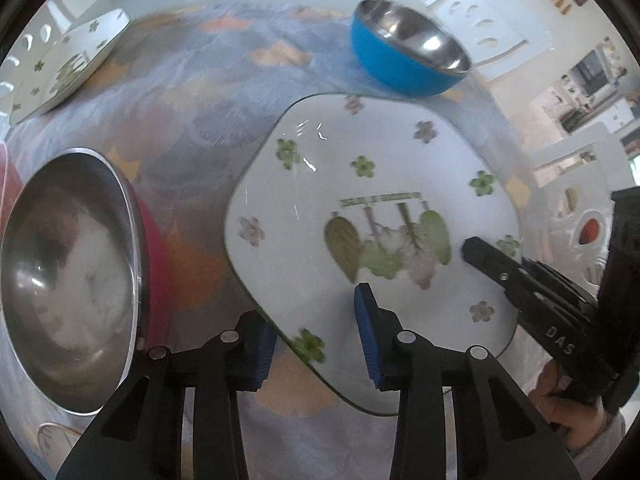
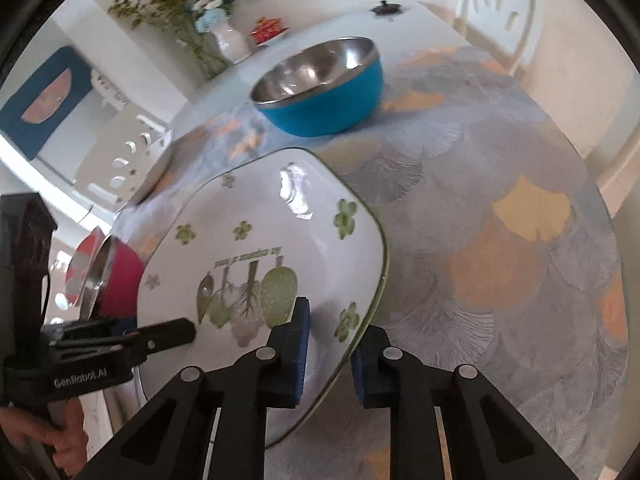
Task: Organize plates and bowls
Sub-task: 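Lift the hexagonal forest plate with both tools, then carry the held forest plate with both tools toward the Sunflower plate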
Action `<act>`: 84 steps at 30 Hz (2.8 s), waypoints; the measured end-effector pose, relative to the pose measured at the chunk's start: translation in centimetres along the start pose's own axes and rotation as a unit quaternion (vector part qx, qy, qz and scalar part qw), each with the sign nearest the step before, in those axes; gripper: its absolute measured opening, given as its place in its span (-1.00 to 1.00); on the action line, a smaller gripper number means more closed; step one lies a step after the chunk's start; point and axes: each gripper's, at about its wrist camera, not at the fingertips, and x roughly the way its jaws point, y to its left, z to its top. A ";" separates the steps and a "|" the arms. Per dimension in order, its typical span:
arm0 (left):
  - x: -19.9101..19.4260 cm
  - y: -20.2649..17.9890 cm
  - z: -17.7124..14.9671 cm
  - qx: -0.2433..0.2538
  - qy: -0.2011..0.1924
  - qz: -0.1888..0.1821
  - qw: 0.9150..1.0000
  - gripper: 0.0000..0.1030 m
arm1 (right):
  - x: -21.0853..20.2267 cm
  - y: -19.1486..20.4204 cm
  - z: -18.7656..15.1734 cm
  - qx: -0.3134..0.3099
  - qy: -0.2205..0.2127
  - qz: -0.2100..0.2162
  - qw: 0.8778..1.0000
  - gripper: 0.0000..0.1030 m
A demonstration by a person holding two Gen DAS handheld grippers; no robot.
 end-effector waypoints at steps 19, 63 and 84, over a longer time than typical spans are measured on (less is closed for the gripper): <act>-2.9 -2.2 -1.5 0.030 -0.025 -0.040 0.998 -0.36 | -3.4 0.8 0.0 -0.035 -0.014 0.019 0.999 -0.65; -13.2 10.3 -8.8 0.036 -0.058 -0.054 0.996 -0.37 | -6.0 17.9 -6.2 -0.071 -0.011 0.038 0.997 -0.60; -12.9 16.3 -13.8 0.095 -0.005 -0.107 0.990 -0.37 | -3.4 23.6 -12.0 -0.082 0.029 0.033 0.996 -0.60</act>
